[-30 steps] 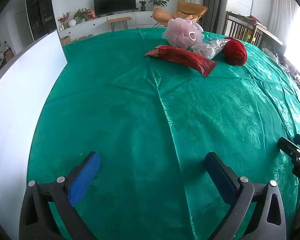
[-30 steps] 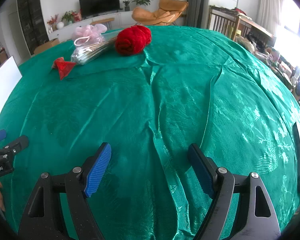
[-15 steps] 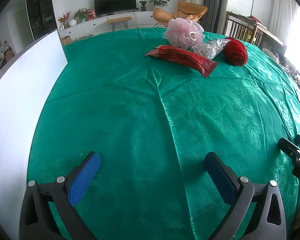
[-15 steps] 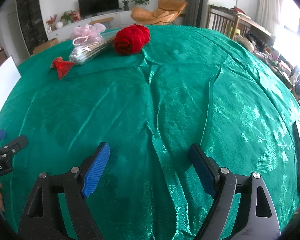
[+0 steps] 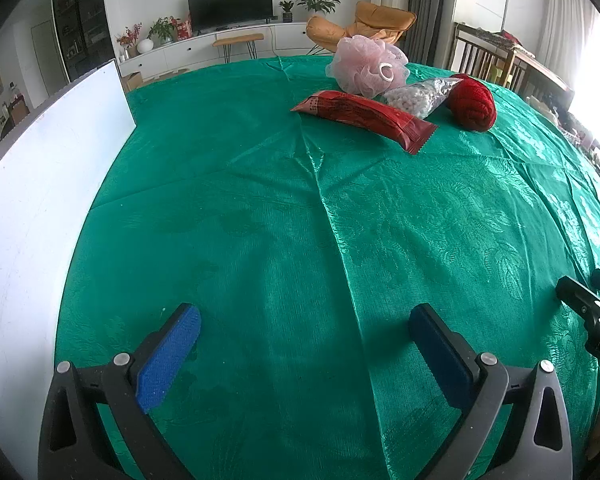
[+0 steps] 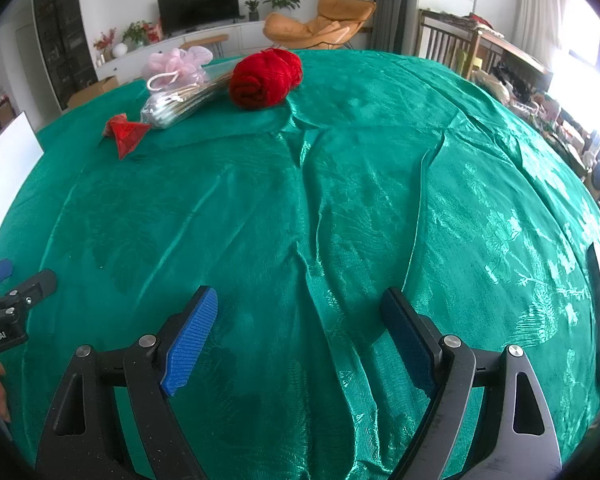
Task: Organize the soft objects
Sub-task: 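Grasp the red snack packet with the left tool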
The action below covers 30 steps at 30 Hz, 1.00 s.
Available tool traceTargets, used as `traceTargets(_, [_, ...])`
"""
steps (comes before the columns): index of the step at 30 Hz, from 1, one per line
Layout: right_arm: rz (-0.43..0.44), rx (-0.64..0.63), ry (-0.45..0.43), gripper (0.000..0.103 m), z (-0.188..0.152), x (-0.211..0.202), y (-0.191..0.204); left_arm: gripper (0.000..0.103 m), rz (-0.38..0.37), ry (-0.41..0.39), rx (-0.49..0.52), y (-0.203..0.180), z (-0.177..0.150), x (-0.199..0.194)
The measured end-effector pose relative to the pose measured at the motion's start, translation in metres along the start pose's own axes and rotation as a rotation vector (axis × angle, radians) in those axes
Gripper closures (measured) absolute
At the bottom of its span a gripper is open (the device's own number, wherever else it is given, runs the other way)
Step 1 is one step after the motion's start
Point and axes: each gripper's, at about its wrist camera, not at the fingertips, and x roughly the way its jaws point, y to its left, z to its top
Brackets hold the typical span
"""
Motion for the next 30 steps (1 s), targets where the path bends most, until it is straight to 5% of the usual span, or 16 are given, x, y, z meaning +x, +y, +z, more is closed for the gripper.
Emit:
traceTargets(3, [-0.001, -0.001, 0.0, 0.017, 0.0, 0.0, 0.0, 0.0, -0.012, 0.029, -0.006, -0.001, 0.005, 0.002])
traceTargets(5, [0.0, 0.0, 0.0, 0.017, 0.0, 0.0, 0.0, 0.0, -0.124, 0.051, -0.032, 0.002, 0.024, 0.005])
traceTargets(7, [0.0, 0.0, 0.0, 0.017, 0.0, 0.0, 0.0, 0.0, -0.204, 0.043, -0.126, 0.01, 0.061, 0.01])
traceTargets(11, [0.0, 0.0, 0.0, 0.017, 0.0, 0.0, 0.0, 0.0, -0.239, 0.05, -0.31, 0.022, 0.129, 0.039])
traceTargets(17, [0.001, 0.0, 0.0, 0.017, 0.0, 0.0, 0.0, 0.01, -0.097, 0.112, -0.393, 0.017, 0.16, 0.099])
traceTargets(18, [0.001, 0.0, 0.0, 0.017, 0.0, 0.0, 0.0, 0.012, -0.073, 0.07, -0.369, 0.014, 0.161, 0.096])
traceTargets(21, [0.0, -0.001, 0.0, 0.017, 0.0, 0.0, 0.0, 0.059, -0.057, 0.041, -0.277, 0.006, 0.163, 0.098])
traceTargets(22, [0.001, -0.001, 0.0, 0.017, 0.0, 0.0, 0.0, 0.083, -0.066, 0.027, -0.236, 0.006, 0.163, 0.096])
traceTargets(30, [-0.001, -0.002, 0.0, 0.017, 0.0, 0.0, 0.0, 0.093, -0.211, 0.043, -0.226, 0.031, 0.116, 0.034])
